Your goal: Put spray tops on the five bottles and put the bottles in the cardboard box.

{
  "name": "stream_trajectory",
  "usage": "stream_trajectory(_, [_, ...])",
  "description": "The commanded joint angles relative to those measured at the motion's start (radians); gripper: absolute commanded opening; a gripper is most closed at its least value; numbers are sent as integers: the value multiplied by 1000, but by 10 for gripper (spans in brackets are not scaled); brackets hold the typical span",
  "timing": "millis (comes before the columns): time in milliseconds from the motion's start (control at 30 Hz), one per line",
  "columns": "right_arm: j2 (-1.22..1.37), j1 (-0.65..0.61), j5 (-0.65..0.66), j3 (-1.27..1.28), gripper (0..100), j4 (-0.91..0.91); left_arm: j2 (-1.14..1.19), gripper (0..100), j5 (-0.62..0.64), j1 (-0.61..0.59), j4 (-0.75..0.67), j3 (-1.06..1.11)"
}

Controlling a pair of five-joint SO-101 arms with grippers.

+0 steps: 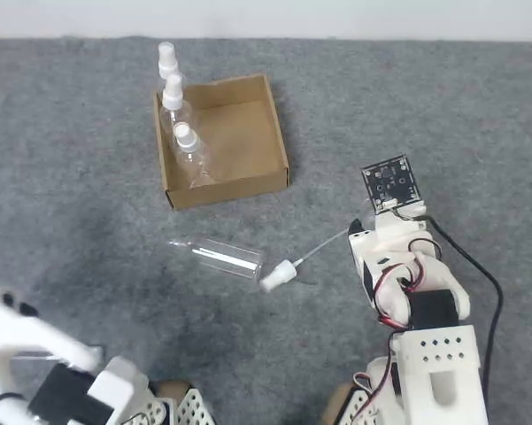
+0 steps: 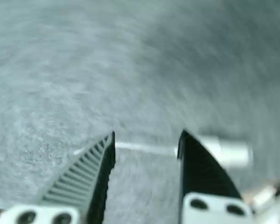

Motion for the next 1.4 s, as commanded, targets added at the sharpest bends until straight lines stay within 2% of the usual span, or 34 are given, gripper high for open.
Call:
stream_trajectory(0, [-18,13,-3,-11,123,-24,2,172,-158,44,60,-51])
stream_trajectory(400, [-18,13,-2,-11,123,-24,2,167,-601,104,206,-51])
stream_trajectory(800, [-18,12,-3,-2,124,-25,3,167,-890,109,203,25])
stream_trajectory(1067, [-18,10,-5,-2,124,-27,2,167,-974,109,186,114])
stream_trajectory(1367, [-18,10,-2,-2,124,-27,2,167,-977,110,-75,321])
